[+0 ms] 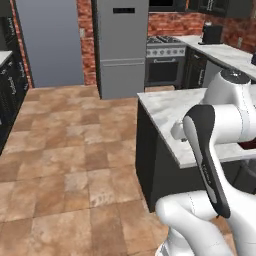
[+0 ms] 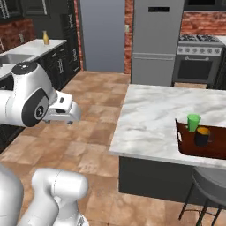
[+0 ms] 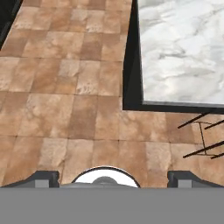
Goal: There is a tray on the dining counter. Grab the cup, mug, and pitcher and place them on the tray. The pitcher may be placed next to the tray if it cannot fit the tray.
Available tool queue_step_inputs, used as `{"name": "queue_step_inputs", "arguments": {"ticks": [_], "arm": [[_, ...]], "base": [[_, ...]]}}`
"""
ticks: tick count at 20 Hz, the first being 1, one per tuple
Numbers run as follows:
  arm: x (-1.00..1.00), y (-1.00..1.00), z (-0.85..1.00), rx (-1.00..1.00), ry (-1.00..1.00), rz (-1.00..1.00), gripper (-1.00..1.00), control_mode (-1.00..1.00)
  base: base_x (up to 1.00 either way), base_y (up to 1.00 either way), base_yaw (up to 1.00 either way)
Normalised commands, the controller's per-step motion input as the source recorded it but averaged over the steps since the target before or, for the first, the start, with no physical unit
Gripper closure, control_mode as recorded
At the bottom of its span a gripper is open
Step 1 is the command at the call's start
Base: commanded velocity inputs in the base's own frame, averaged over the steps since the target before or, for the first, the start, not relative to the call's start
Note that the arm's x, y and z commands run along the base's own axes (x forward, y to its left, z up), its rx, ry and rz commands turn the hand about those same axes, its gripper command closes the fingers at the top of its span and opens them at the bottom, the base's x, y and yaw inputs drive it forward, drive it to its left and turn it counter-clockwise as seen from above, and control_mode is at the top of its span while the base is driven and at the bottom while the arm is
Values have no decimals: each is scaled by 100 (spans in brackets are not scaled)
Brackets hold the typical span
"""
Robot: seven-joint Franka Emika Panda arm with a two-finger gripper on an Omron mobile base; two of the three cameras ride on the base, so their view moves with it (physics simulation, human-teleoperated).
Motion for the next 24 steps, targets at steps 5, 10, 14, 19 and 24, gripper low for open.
{"name": "queue_step_inputs", "arguments": {"ticks": [5,10,14,19,24], "arm": [[0,0,0,0,0,0,-100,100],[0,0,0,0,0,0,-100,100],[0,0,0,0,0,0,-100,100],[0,0,0,0,0,0,-100,100],[0,0,0,0,0,0,-100,100]], "base": [[72,100,0],[94,99,-2],[100,78,-10],[100,15,-8],[100,-20,-1]]}}
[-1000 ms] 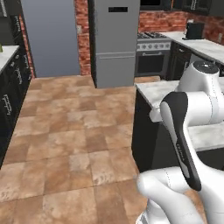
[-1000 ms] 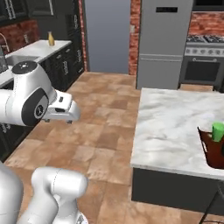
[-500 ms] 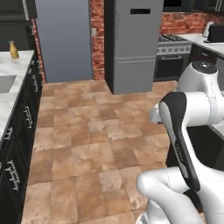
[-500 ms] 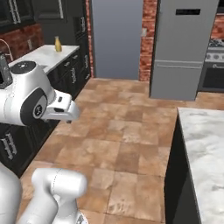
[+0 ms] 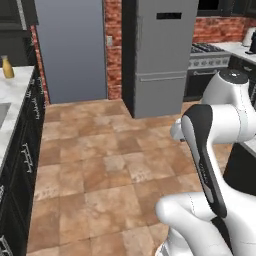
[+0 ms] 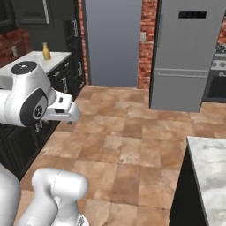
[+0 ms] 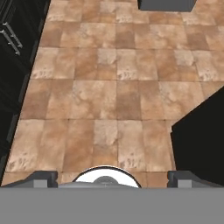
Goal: There is a tray on the dining counter. Grab the cup, mug, and pitcher and place them on the tray. The pitcher may be placed next to the tray if it cannot fit the tray.
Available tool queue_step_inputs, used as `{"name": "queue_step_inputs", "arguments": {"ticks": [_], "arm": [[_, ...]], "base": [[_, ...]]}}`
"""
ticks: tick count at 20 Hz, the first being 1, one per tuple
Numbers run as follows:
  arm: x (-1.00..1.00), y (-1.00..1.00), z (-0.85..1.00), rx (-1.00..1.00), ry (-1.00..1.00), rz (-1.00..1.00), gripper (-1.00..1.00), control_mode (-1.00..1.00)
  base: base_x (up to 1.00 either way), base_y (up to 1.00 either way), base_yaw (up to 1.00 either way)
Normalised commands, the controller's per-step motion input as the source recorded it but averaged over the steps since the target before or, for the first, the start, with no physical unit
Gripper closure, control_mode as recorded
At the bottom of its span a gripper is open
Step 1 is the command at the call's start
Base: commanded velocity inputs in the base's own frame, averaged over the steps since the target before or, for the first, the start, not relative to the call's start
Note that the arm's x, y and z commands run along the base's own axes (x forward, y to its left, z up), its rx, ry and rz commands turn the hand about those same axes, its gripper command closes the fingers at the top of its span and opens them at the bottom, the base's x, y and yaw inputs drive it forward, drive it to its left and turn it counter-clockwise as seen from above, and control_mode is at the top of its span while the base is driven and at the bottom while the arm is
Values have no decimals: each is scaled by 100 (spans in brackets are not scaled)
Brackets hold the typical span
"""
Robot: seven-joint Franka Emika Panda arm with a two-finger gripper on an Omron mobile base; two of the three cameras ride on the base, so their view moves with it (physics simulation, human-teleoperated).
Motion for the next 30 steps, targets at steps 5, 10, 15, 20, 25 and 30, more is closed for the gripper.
{"name": "queue_step_inputs", "arguments": {"ticks": [5,10,15,20,25,30], "arm": [[0,0,0,0,0,0,-100,100],[0,0,0,0,0,0,-100,100],[0,0,0,0,0,0,-100,100],[0,0,0,0,0,0,-100,100],[0,0,0,0,0,0,-100,100],[0,0,0,0,0,0,-100,100]], "base": [[100,-7,0],[100,-1,0],[100,0,0],[100,0,3],[100,0,5],[100,-2,9]]}}
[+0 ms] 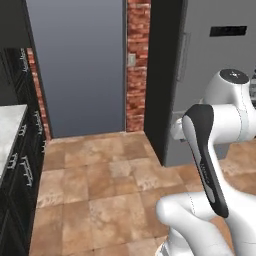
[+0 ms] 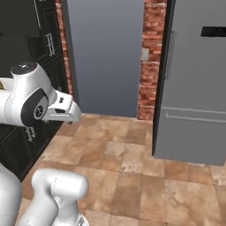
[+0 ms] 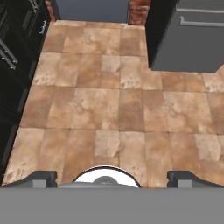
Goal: There is a tray on the dining counter. Grab the cup, mug, and pitcher and place them on the tray. The pitcher may be placed next to the tray if it cannot fit the tray.
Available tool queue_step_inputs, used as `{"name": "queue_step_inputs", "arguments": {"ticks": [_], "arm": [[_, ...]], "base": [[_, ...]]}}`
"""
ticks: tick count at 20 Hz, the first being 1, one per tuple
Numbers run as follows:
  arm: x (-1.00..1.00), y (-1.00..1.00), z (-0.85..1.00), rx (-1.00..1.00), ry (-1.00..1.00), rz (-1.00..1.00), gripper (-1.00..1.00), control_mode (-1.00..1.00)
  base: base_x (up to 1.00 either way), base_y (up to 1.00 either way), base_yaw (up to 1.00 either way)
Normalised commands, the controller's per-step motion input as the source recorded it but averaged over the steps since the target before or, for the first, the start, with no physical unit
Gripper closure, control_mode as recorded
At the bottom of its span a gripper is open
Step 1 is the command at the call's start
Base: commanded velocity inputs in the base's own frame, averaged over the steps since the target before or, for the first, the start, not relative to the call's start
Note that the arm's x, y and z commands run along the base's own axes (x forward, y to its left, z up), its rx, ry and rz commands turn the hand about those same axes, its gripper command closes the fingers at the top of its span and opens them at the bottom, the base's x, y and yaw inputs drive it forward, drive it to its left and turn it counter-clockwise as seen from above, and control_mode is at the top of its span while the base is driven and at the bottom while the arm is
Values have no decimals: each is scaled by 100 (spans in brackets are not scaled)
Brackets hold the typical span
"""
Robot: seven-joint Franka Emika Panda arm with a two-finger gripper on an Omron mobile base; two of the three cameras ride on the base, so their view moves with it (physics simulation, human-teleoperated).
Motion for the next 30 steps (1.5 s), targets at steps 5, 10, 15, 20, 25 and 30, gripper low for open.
{"name": "queue_step_inputs", "arguments": {"ticks": [5,10,15,20,25,30], "arm": [[0,0,0,0,0,0,-100,100],[0,0,0,0,0,0,-100,100],[0,0,0,0,0,0,-100,100],[0,0,0,0,0,0,-100,100],[0,0,0,0,0,0,-100,100],[0,0,0,0,0,0,-100,100]], "base": [[100,-13,13],[100,-16,17],[100,0,28],[79,0,53],[53,0,68],[36,0,70]]}}
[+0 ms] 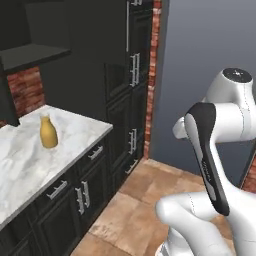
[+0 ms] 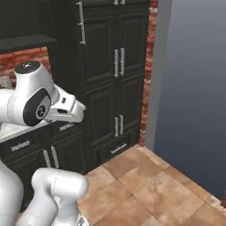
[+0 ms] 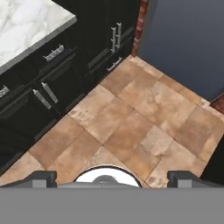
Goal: There is a tray on the dining counter. Grab the cup, mug, and pitcher and place them on the tray. The pitcher may be placed next to the tray if it cannot fit the tray.
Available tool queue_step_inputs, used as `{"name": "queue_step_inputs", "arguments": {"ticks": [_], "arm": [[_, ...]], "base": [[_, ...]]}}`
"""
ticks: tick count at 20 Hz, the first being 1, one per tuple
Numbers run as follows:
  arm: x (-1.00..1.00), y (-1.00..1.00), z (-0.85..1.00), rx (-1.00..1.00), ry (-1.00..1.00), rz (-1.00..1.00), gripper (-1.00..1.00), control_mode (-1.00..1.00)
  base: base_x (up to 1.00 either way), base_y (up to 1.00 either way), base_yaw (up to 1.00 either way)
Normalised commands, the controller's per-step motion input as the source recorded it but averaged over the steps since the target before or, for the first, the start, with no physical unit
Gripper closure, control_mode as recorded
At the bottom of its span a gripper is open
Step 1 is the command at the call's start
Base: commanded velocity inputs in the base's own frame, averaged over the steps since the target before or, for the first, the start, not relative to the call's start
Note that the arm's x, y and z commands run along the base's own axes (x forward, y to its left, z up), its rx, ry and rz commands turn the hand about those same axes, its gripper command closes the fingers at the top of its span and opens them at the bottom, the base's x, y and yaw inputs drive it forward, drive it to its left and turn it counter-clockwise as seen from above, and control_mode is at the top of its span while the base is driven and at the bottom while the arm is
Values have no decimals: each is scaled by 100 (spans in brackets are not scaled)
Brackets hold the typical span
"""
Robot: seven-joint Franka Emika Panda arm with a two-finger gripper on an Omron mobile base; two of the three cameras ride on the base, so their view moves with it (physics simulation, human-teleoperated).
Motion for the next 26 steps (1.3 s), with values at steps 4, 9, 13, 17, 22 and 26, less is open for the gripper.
{"name": "queue_step_inputs", "arguments": {"ticks": [4,9,13,17,22,26], "arm": [[0,0,0,0,0,0,-100,100],[0,0,0,0,0,0,-100,100],[0,0,0,0,0,0,-100,100],[0,0,0,0,0,0,-100,100],[0,0,0,0,0,0,-100,100],[0,0,0,0,0,0,-100,100]], "base": [[27,0,70],[23,0,67],[68,-31,49],[87,-38,36],[78,-33,34],[40,-8,35]]}}
